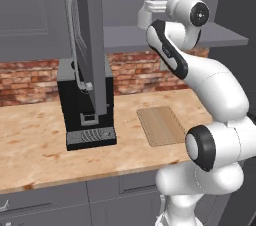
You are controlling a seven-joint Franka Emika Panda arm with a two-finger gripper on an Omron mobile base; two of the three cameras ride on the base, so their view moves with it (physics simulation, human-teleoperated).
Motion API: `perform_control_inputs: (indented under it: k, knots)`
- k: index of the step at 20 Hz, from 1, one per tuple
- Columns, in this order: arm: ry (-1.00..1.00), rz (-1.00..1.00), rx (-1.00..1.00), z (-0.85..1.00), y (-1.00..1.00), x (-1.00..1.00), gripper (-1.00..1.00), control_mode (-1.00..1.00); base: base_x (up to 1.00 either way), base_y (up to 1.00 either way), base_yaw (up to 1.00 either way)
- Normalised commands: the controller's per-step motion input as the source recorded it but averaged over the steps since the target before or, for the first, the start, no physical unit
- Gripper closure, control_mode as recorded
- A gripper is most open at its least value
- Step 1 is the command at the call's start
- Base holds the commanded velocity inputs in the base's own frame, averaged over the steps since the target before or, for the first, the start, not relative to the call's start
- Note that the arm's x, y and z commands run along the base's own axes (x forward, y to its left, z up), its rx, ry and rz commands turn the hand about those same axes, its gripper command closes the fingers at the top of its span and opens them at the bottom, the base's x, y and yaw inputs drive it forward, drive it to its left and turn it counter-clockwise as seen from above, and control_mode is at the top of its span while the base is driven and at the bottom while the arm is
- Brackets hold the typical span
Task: Grab the spray bottle from the cabinet, then place it next to the cutting board for sanitizing. Then grab the dish brush from the countertop next to the sink and place it next to the cutting board.
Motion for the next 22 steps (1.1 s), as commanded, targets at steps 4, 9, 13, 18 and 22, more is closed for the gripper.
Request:
perform_control_inputs:
  k: [4,9,13,18,22]
  knots:
    - [0.08,0.00,0.00,0.00,0.00,0.44,-1.00,-1.00,0.00,0.00,0.00]
    - [0.01,0.00,0.00,0.00,0.00,0.29,-1.00,-1.00,0.00,0.00,0.00]
    - [0.00,0.00,0.00,0.00,0.00,0.21,-1.00,-1.00,0.00,0.00,0.00]
    - [0.00,0.00,0.00,0.00,0.00,0.34,-1.00,-1.00,0.00,0.00,0.00]
    - [0.00,0.00,0.00,0.00,0.00,0.38,-1.00,-1.00,0.00,0.00,0.00]
